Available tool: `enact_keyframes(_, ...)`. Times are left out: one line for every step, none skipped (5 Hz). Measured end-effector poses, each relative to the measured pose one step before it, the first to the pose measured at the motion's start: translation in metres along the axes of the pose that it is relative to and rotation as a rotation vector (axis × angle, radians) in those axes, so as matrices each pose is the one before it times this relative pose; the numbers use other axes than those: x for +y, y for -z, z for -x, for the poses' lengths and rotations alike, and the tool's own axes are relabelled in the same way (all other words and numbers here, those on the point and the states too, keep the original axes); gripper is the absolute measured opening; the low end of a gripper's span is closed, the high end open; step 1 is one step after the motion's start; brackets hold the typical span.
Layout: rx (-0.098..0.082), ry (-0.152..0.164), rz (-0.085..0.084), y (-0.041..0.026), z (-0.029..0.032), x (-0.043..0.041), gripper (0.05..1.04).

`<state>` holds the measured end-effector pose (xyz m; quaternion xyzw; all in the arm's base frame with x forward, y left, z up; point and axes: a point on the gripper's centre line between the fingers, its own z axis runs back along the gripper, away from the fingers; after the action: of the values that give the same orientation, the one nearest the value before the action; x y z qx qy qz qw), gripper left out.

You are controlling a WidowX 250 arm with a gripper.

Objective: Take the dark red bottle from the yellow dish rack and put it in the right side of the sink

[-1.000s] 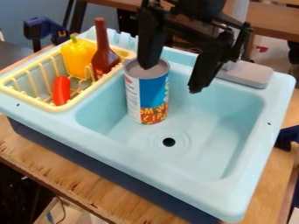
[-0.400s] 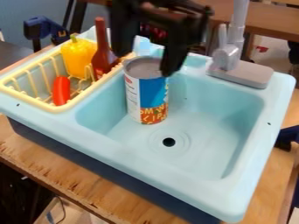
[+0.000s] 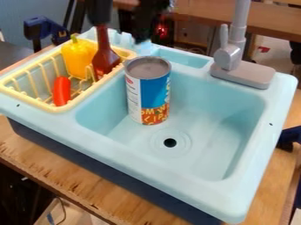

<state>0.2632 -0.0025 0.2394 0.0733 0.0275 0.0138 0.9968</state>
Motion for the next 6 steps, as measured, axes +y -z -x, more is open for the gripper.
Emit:
enact_keyframes(-0.0194, 0.0095, 0.0060, -0.00510, -0.01707, 0.01984, 0.999)
enact_keyframes(0.0012, -0.0082, 0.0026, 0.00244, -0.01098, 0.02091, 0.999)
enact_keyframes(0.0125, 0.0003, 0.0083, 0.00762, -0.01004, 0.01426, 0.999)
enact_keyframes(0.0076, 0.0172, 0.0081, 0.00571, -0.01280, 0.00915, 0.999)
enact_keyframes(0.0022, -0.0054, 0.0338, 0.00782, -0.00414, 0.00862, 0.999)
enact_keyframes(0.0047, -0.0002, 0.0435, 0.00962, -0.00967, 0.00350, 0.999)
